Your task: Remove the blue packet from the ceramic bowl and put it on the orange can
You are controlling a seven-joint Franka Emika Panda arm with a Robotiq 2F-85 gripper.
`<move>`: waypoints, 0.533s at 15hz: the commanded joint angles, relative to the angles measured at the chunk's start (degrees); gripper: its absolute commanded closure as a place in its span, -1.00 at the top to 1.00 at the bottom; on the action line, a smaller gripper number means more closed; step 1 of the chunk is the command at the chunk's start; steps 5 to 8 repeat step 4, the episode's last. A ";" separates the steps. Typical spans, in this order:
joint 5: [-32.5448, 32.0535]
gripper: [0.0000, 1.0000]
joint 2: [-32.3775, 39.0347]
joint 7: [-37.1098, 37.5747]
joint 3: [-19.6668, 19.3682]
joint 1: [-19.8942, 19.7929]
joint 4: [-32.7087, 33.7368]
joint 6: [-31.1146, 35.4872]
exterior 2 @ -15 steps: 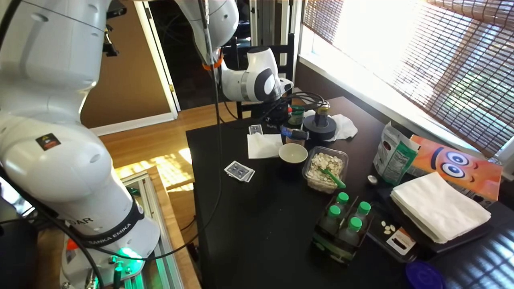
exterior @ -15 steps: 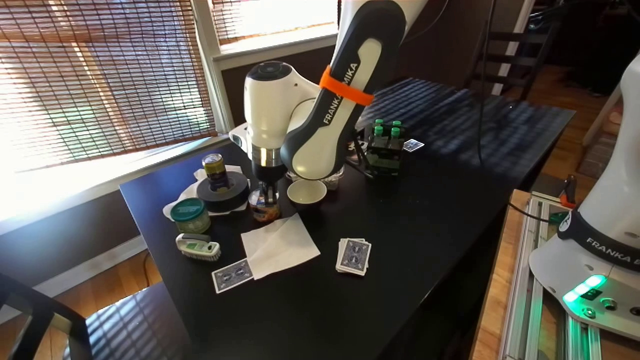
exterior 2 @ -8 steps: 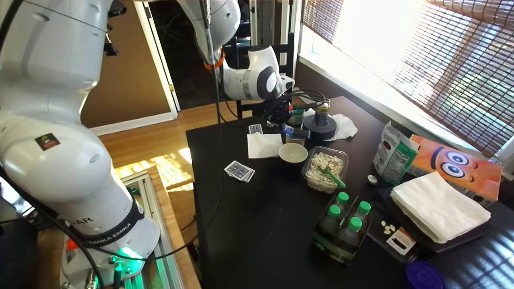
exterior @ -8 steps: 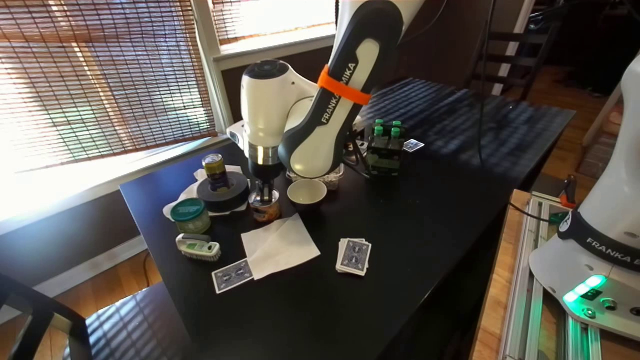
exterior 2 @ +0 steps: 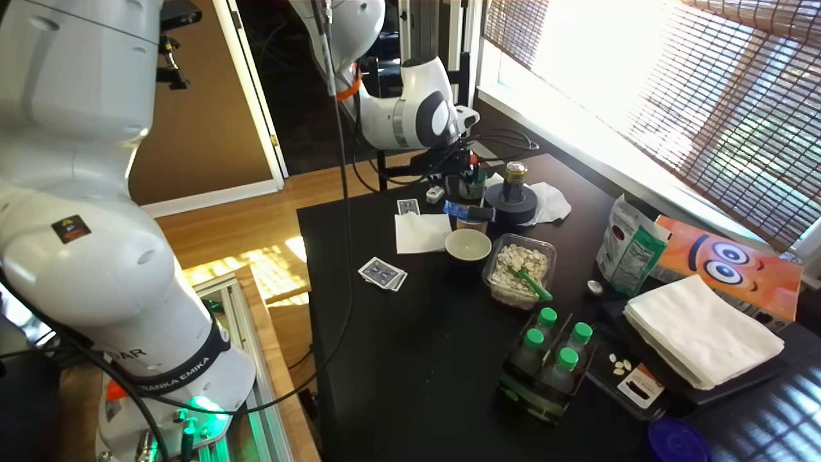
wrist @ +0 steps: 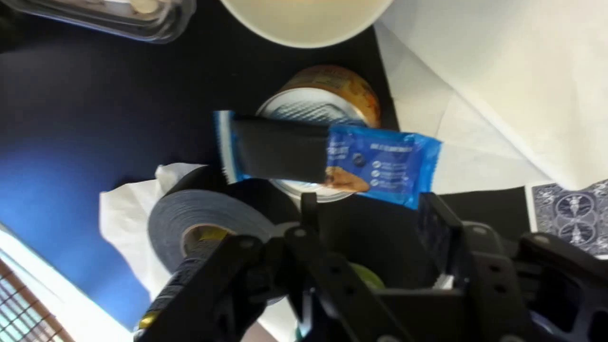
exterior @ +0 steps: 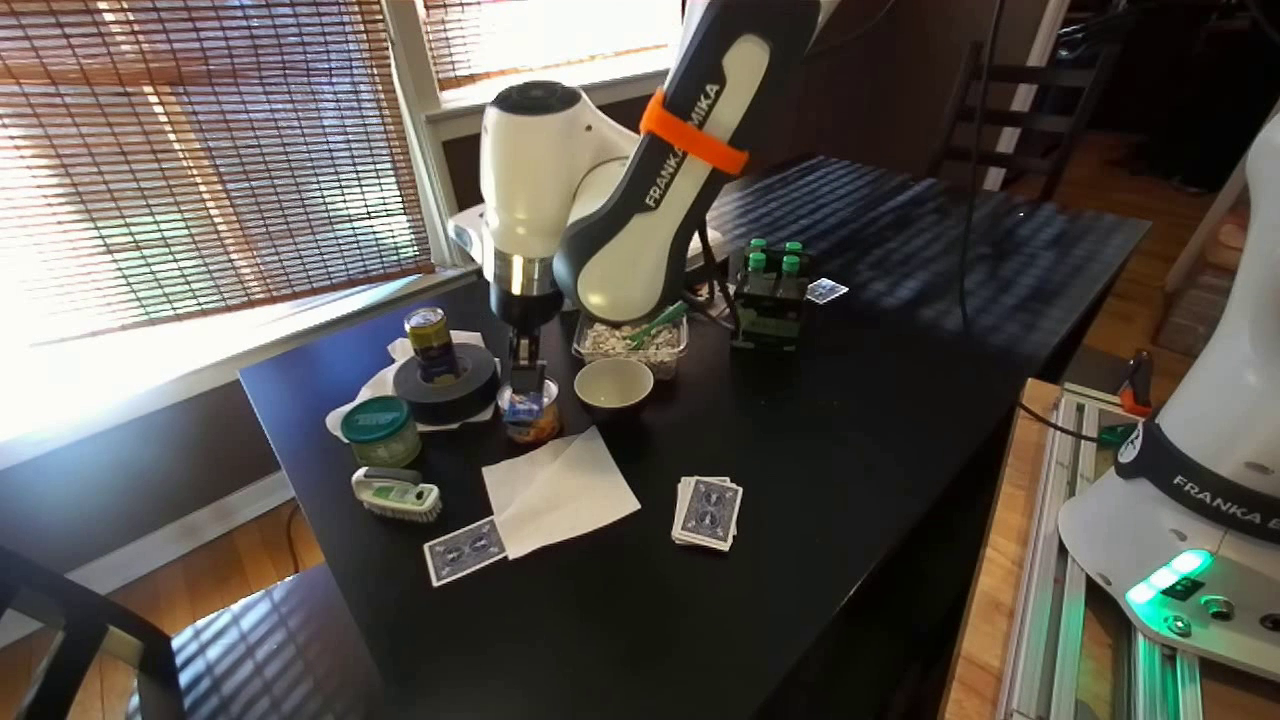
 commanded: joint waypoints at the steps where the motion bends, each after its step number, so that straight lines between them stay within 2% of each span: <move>1: -2.69 0.77 -6.45 -0.07 -0.38 -5.25 -3.37 2.51; 2: -1.27 0.90 -7.38 -0.57 0.61 -7.78 -4.11 4.64; 3: -2.00 0.56 -4.07 0.70 0.89 -5.69 -0.56 1.35; 4: -1.78 0.68 -5.15 0.19 0.87 -7.33 -1.07 2.42; 8: -1.78 0.68 -5.15 0.19 0.87 -7.33 -1.07 2.42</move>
